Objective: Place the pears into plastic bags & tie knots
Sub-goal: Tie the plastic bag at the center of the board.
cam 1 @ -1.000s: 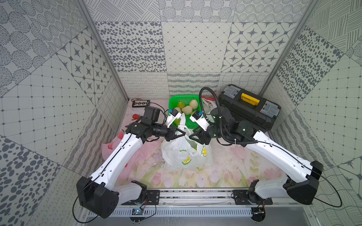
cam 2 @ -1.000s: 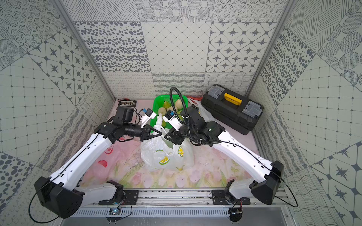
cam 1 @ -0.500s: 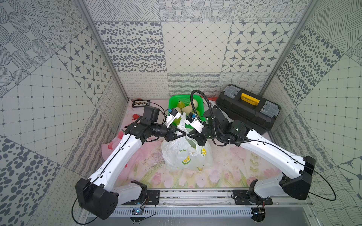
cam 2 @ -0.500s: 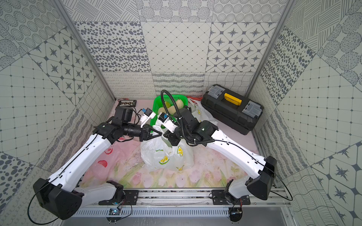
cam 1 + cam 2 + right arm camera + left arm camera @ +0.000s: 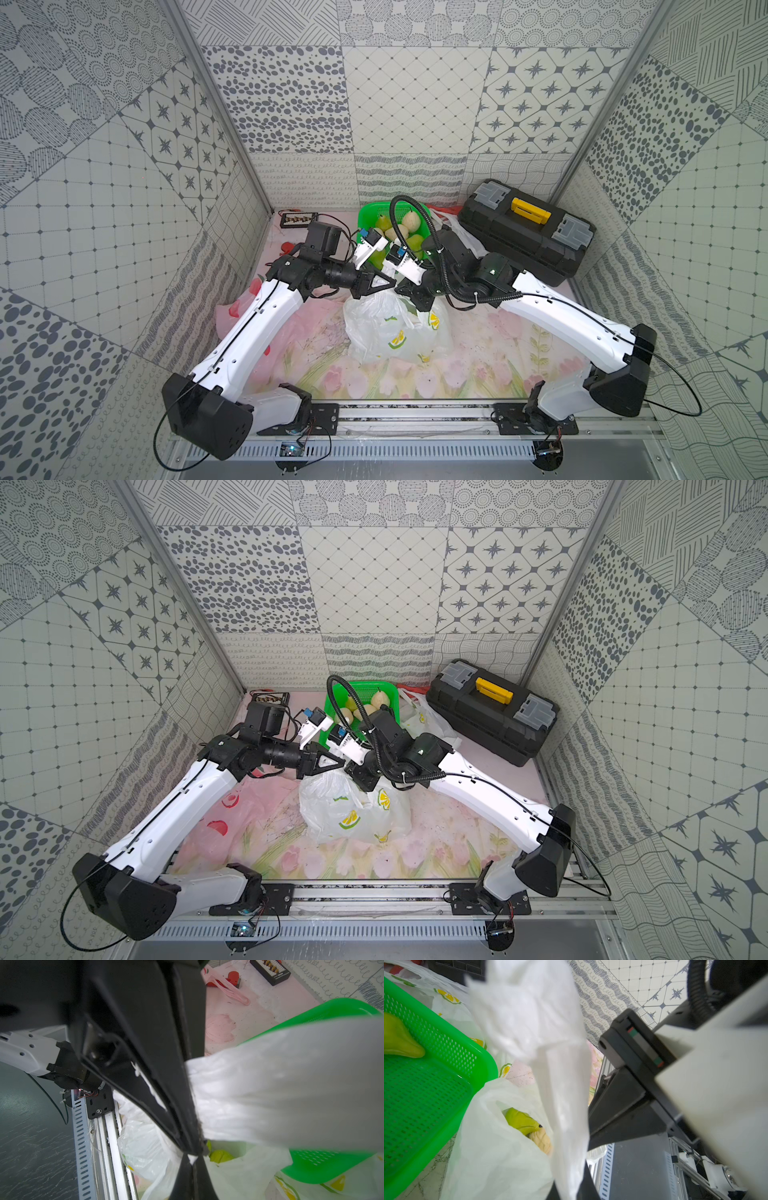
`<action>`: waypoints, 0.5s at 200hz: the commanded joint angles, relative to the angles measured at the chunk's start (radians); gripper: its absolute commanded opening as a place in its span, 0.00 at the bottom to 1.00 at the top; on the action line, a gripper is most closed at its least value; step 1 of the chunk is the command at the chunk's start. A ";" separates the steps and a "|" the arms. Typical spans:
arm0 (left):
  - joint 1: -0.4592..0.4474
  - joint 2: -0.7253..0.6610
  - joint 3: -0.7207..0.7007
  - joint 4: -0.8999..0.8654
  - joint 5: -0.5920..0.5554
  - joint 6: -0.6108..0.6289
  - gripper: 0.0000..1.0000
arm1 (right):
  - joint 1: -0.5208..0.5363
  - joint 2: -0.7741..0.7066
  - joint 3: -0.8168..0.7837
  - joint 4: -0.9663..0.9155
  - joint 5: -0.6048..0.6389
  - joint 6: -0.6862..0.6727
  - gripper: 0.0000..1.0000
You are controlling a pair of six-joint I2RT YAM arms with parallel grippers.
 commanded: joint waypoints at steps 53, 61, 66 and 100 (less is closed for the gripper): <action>-0.020 -0.041 -0.042 0.014 -0.011 0.065 0.00 | -0.218 -0.081 0.051 0.150 -0.267 0.596 0.54; -0.027 -0.038 -0.039 0.013 -0.019 0.072 0.00 | -0.223 -0.056 0.094 0.123 -0.271 0.632 0.54; -0.029 -0.036 -0.037 0.010 -0.024 0.074 0.00 | -0.223 -0.040 0.124 0.103 -0.271 0.646 0.53; -0.046 -0.017 -0.013 -0.018 -0.057 0.087 0.00 | -0.214 0.094 0.325 -0.050 -0.284 0.667 0.49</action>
